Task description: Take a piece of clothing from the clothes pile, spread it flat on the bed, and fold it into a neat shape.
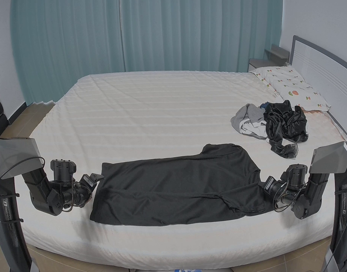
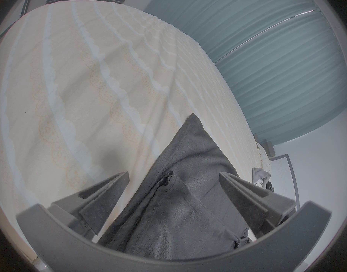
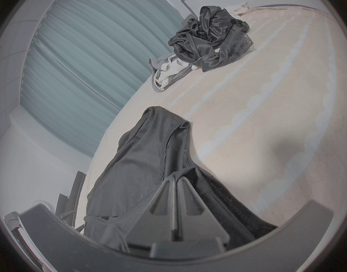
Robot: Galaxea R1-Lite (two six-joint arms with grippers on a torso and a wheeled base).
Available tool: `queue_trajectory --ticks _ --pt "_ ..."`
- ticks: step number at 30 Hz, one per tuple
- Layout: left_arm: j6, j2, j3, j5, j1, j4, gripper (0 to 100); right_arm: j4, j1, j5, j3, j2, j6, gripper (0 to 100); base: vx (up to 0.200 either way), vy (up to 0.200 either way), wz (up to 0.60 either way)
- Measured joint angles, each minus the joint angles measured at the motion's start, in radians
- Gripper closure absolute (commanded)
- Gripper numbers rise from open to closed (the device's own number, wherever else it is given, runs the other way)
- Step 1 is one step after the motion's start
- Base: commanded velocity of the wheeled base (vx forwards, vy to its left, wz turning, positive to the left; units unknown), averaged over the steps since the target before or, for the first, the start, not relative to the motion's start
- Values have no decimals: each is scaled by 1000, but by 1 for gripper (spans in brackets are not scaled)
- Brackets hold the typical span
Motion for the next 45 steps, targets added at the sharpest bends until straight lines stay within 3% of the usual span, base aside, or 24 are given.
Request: queue_trajectory --ticks 16,35,45 --pt "16 0 -4 -3 0 -2 0 -131 -1 -3 67 -6 10 0 0 0 0" --pt "258 1 -102 -9 -32 12 0 -180 18 -13 144 2 11 0 0 0 0" --pt "356 35 -154 -81 -56 12 0 -181 27 -14 154 7 6 0 0 0 0"
